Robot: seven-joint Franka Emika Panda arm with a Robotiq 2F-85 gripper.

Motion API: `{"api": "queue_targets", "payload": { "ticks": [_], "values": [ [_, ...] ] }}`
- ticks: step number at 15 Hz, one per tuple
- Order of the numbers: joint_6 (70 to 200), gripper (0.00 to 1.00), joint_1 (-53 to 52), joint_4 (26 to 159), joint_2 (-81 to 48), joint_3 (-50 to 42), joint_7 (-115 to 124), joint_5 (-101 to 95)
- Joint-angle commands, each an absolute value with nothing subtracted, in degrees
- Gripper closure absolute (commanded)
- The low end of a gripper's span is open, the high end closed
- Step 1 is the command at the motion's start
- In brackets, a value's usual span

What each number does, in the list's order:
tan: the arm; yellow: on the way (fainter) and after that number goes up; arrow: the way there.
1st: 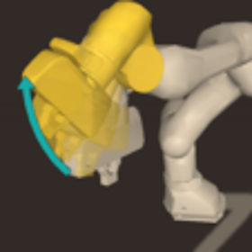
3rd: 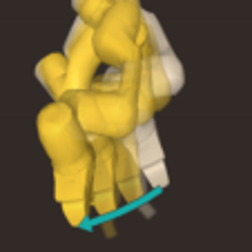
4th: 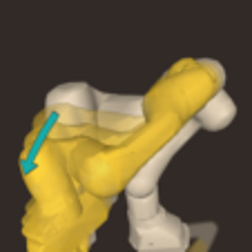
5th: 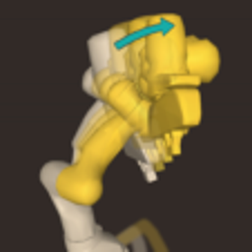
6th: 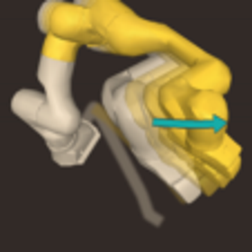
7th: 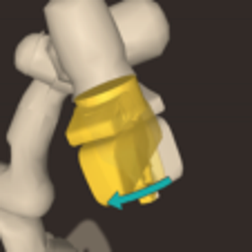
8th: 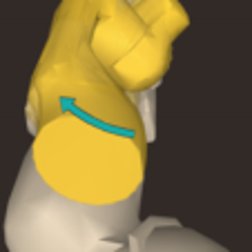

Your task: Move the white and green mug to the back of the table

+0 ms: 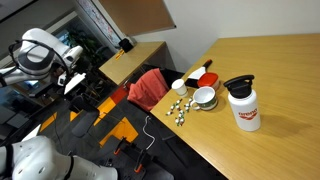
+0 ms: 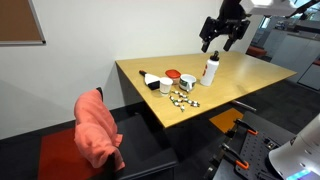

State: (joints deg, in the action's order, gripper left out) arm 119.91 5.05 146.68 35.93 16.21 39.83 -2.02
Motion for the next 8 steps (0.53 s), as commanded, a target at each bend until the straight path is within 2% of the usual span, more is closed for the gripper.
{"api": "queue_targets", "payload": {
  "ticks": [1, 5, 8],
  "values": [
    [129.2, 0.00, 10.6, 148.8, 30.6, 12.9, 45.7, -5.5],
    [140.2, 0.00, 16.9, 152.6, 26.0, 10.4, 54.5, -10.5],
    [138.6, 0.00, 15.7, 152.5, 25.6, 8.8, 54.8, -10.8]
  ]
}}
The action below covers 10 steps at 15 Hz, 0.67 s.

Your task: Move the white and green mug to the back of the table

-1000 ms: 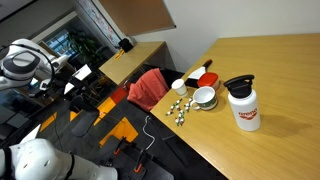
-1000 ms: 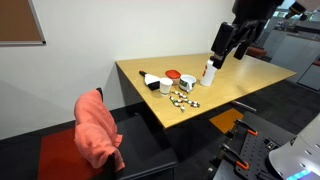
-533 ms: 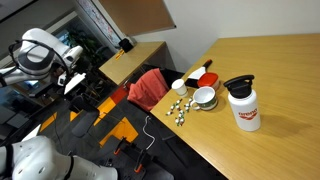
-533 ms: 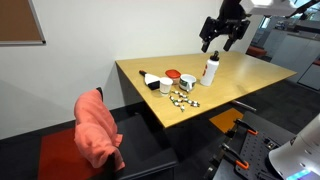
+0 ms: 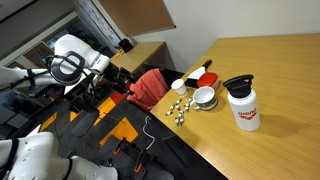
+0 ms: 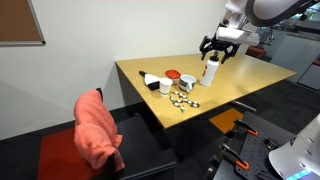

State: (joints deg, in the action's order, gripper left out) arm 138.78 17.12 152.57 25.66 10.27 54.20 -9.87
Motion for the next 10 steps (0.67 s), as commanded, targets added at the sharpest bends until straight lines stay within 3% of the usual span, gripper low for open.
{"api": "queue_targets", "payload": {
  "ticks": [1, 4, 10],
  "values": [
    [138.6, 0.00, 15.9, 152.5, 25.2, 8.7, 55.5, -10.9],
    [138.6, 0.00, 15.9, 152.5, 25.2, 8.7, 56.3, -10.9],
    [140.8, 0.00, 20.2, 138.5, 8.4, 2.7, 63.3, -11.2]
  ]
}}
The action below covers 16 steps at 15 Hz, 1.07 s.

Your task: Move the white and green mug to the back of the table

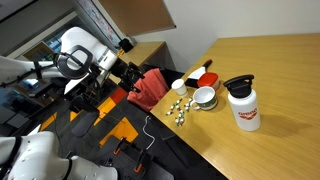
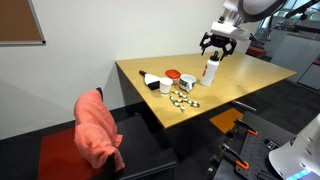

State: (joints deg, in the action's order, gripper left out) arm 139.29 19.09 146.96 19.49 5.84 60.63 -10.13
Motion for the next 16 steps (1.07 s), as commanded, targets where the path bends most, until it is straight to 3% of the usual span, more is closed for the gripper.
{"api": "queue_targets", "payload": {
  "ticks": [1, 11, 16],
  "values": [
    [141.8, 0.00, 20.0, 136.4, 5.3, 1.1, 63.4, -11.2],
    [163.7, 0.00, 12.7, 127.8, -20.0, -13.4, 62.9, -5.5],
    [164.7, 0.00, 9.2, 128.0, -23.6, -16.7, 59.1, 0.4]
  ]
}}
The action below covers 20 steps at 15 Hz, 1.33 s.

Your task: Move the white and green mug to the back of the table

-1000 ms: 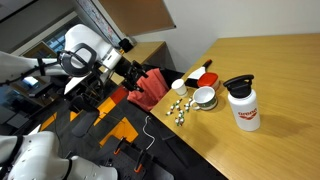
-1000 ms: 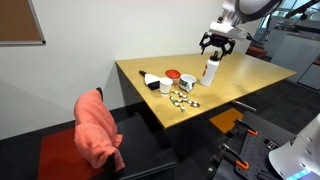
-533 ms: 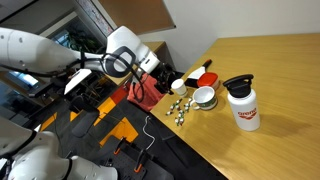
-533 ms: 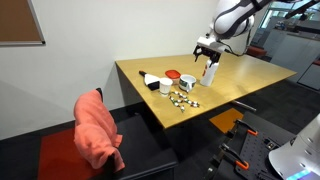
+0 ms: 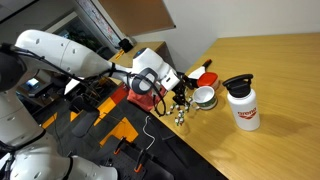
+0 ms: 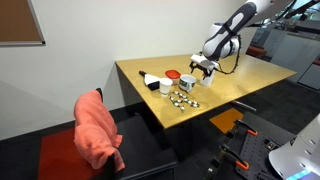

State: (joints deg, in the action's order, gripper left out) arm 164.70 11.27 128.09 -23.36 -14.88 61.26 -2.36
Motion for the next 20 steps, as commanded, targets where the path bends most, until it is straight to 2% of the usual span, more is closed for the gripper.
{"api": "queue_targets", "payload": {
  "ticks": [1, 16, 17, 18, 20],
  "values": [
    [164.8, 0.00, 8.7, 127.5, -24.5, -17.1, 59.2, 0.8],
    [159.6, 0.00, 10.0, 110.0, -42.0, -17.4, 58.8, 8.3],
    [159.5, 0.25, 10.0, 109.3, -42.8, -17.5, 58.8, 8.6],
    [159.5, 0.26, 10.0, 108.8, -43.6, -17.7, 58.9, 8.8],
    [159.4, 0.41, 10.1, 107.9, -44.5, -17.7, 58.7, 9.1]
  ]
}}
